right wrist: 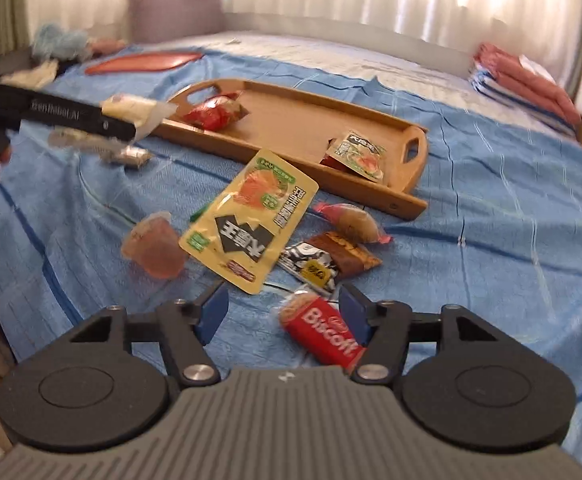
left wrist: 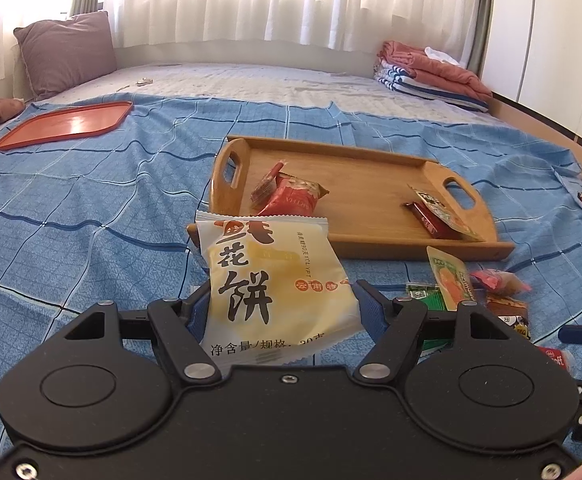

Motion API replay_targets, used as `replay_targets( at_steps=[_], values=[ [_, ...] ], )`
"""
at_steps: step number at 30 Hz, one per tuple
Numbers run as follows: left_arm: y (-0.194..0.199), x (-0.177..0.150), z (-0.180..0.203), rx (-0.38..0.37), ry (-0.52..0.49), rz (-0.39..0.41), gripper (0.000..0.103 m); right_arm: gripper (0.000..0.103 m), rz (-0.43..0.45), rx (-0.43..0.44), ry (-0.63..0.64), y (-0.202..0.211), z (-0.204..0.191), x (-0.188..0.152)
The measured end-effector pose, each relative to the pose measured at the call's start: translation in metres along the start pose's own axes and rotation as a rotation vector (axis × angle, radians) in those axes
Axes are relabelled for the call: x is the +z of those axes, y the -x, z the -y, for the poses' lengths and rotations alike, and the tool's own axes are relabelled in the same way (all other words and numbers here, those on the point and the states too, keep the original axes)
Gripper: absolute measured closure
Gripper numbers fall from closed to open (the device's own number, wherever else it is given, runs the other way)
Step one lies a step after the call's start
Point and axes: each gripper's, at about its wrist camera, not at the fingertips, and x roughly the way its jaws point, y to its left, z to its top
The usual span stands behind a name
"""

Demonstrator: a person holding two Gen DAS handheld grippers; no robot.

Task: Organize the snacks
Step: 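Lift both snacks and carry them over the wooden tray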

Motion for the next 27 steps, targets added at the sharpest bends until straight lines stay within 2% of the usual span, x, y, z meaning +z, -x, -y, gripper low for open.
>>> replay_targets(
  at_steps=[5,9,10,11,12,13,14,16,17,18,19,20,23,27],
  values=[
    [0.004,0.0,-0.002,0.012,0.006,0.008,0.033,0.03,-0.097,0.015,0.099,-0.01,0.028,0.003],
    [0.003,-0.001,-0.003,0.023,0.013,0.005,0.033,0.033,-0.188,0.08,0.088,-0.02,0.042,-0.003],
    [0.002,-0.001,-0.003,0.024,0.012,0.001,0.033,0.038,-0.191,0.086,0.079,-0.022,0.041,-0.006],
    [0.002,-0.002,-0.003,0.025,0.011,-0.004,0.033,0.048,-0.193,0.085,0.071,-0.022,0.04,-0.006],
    [0.001,-0.002,-0.002,0.025,0.008,-0.006,0.033,0.051,-0.19,0.081,0.055,-0.021,0.038,-0.006],
    [0.0,-0.002,-0.002,0.026,0.005,-0.007,0.033,0.06,-0.185,0.066,0.022,-0.019,0.035,-0.005],
    [0.0,-0.002,-0.001,0.026,0.001,-0.008,0.033,0.076,-0.179,0.042,-0.015,-0.017,0.032,-0.005],
    [-0.001,-0.002,0.0,0.024,-0.001,-0.007,0.033,0.088,-0.167,0.004,-0.084,-0.012,0.022,-0.004],
    [-0.001,-0.002,0.001,0.023,-0.002,-0.007,0.033,0.085,-0.162,0.012,-0.112,-0.009,0.018,-0.003],
    [-0.001,-0.002,0.001,0.021,-0.003,-0.006,0.033,0.061,-0.155,0.036,-0.132,-0.006,0.012,-0.003],
    [-0.001,-0.002,0.001,0.021,-0.004,-0.005,0.033,0.043,-0.152,0.083,-0.138,-0.004,0.008,-0.003],
    [0.0,-0.002,0.001,0.02,-0.005,-0.005,0.033,0.029,-0.147,0.135,-0.135,-0.001,0.004,-0.002],
    [0.0,-0.001,0.001,0.018,-0.005,-0.001,0.033,0.028,-0.124,0.171,-0.091,0.005,-0.006,0.003],
    [0.001,-0.001,0.001,0.015,-0.001,0.003,0.033,0.028,-0.103,0.095,-0.109,-0.001,-0.005,0.006]
  ],
)
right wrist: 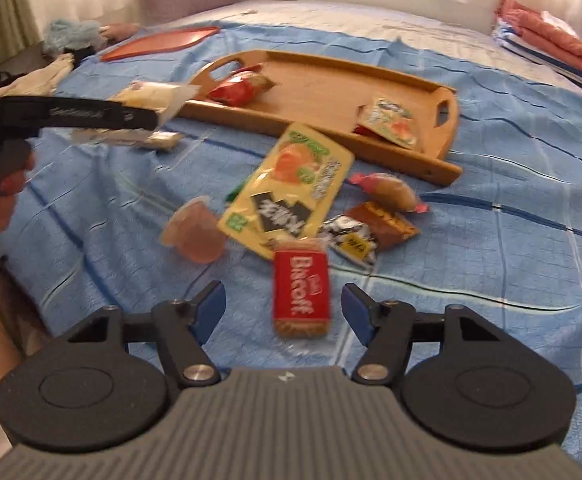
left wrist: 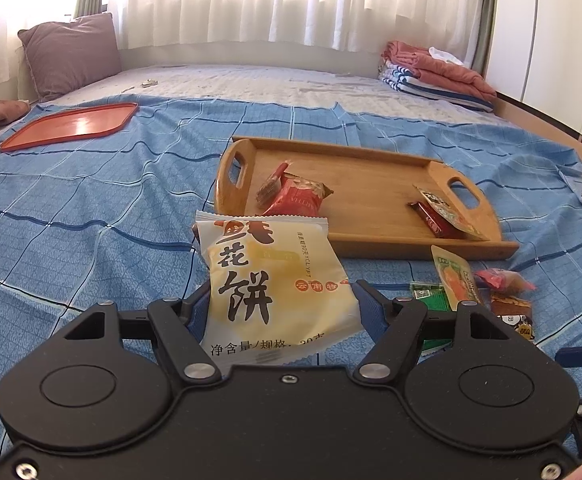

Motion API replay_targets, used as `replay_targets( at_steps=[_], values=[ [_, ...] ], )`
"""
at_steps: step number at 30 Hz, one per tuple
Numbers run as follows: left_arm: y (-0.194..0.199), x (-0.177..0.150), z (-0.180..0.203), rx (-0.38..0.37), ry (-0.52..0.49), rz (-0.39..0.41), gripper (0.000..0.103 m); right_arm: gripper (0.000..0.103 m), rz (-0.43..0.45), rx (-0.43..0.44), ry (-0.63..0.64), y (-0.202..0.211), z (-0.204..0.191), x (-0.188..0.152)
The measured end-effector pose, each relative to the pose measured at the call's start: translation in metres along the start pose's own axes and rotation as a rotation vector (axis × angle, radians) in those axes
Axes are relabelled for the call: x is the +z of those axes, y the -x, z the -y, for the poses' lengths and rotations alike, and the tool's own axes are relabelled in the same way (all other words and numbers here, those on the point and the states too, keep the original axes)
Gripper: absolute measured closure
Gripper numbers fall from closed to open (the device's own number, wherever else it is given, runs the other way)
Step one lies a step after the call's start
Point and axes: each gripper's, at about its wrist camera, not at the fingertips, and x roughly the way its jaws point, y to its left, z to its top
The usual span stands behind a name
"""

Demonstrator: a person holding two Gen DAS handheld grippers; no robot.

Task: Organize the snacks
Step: 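Lift both snacks and carry them over the wooden tray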

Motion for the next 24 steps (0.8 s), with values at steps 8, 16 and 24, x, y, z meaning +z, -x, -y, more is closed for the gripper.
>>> replay_targets(
  at_steps=[8,16,24],
  values=[
    [0.001,0.017,-0.004,-0.027,-0.005,0.019,0.033,0.067,-0.001,0.074,-0.128,-0.007,0.012,0.009],
    [-0.024,0.084,-0.009,-0.108,0.013,0.028,0.034,0.066,0.154,0.0,-0.226,0.015,0.038,0.077],
    [-0.104,0.147,0.0,-0.137,0.012,-0.034,0.034,0.066,0.117,-0.1,-0.294,-0.057,0.078,0.162]
  ],
)
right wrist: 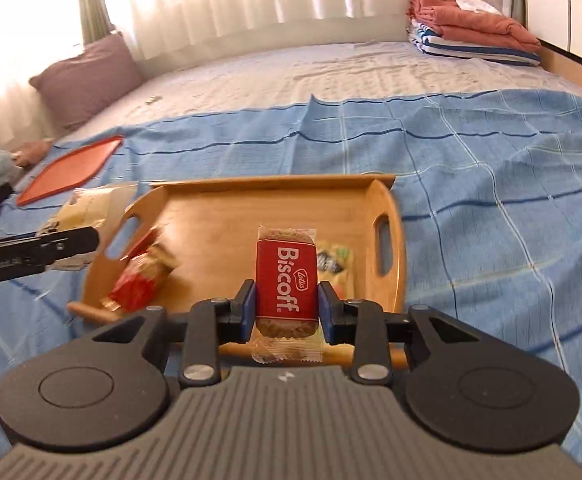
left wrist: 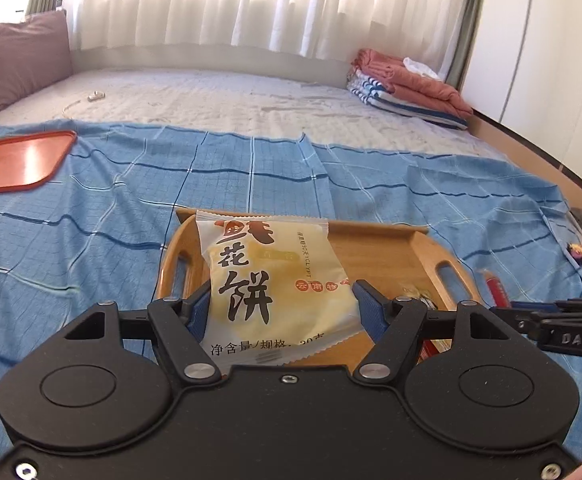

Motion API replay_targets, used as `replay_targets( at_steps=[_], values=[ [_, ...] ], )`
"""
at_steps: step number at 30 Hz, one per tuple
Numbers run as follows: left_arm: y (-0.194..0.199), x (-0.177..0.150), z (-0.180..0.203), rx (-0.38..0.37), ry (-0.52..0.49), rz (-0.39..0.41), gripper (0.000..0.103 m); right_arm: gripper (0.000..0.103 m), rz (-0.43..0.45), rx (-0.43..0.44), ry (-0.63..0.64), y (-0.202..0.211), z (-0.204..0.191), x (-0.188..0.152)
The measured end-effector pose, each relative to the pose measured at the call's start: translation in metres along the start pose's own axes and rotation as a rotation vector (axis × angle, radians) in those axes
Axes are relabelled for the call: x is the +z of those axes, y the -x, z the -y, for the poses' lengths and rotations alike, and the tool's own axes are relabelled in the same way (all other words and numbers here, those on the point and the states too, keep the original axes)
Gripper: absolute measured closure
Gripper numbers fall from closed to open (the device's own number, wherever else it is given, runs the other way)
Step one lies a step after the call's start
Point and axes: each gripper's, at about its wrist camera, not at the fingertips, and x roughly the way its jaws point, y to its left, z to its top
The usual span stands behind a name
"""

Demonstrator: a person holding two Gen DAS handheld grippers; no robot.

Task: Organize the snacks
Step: 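Lift both snacks and carry them over the wooden tray, then lower both snacks onto the tray and open both tools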

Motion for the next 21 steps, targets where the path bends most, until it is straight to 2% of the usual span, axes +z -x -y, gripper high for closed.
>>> replay_targets(
  at_steps=[5,10,21],
  values=[
    [-0.058,0.018,-0.013,0.013,-0.002,-0.059,0.034,0.066,-0.047,-0.048,-0.03,-0.06,0.011,0.025],
    [-0.1,0.021,-0.027,0.047,0.03,-0.108,0.034,0.066,-0.081,-0.086,-0.07,-0.106,0.024,0.038],
    [-0.131,0.014,-0.026,0.087,-0.01,-0.125,0.034,0.065,-0.101,-0.119,-0.067,-0.143,0.029,0.041]
  ],
)
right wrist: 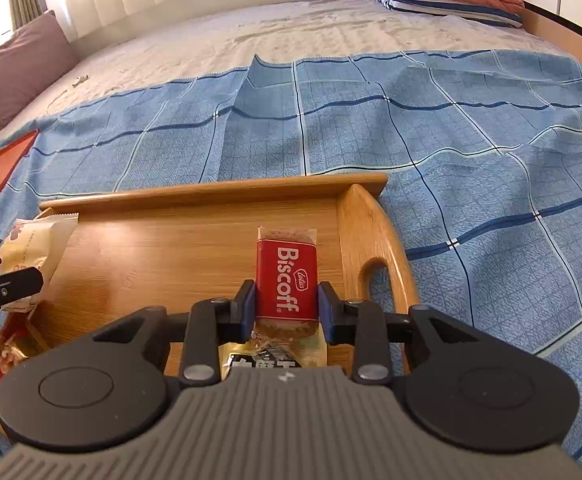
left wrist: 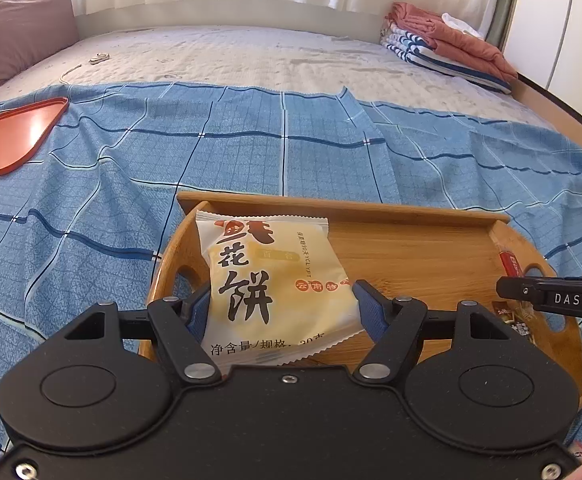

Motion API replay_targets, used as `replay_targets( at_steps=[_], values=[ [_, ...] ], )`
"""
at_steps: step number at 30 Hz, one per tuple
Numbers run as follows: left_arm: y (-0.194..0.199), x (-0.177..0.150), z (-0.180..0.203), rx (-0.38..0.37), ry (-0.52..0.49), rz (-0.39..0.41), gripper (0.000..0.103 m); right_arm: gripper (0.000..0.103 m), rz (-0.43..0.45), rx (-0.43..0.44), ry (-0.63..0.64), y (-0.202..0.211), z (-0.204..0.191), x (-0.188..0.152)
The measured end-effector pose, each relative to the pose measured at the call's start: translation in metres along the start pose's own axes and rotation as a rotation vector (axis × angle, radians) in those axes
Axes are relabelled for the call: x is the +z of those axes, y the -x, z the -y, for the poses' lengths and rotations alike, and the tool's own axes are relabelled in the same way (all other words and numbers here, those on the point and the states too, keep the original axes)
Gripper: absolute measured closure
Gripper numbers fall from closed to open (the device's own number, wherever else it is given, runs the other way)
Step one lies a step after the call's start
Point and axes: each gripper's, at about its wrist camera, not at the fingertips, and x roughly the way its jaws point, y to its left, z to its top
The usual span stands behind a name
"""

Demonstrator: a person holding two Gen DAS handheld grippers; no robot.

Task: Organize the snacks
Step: 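Lower both snacks onto the tray and open both tools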

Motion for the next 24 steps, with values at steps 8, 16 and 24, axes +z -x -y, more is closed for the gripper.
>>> replay_targets(
  at_steps=[8,16,24],
  values=[
    [-0.007,-0.006,0.003,0.014,-0.012,-0.006,0.033,0.065,-0.001,-0.007,-0.005,-0.005,0.004,-0.001],
    [0.0,-0.008,0.003,0.013,0.002,0.015,0.025,0.043,0.026,0.011,-0.017,0.0,0.008,-0.005],
    [0.039,-0.012,0.004,0.005,-0.05,0.093,0.015,0.029,0.075,0.047,-0.004,0.026,0.003,-0.01]
  ],
)
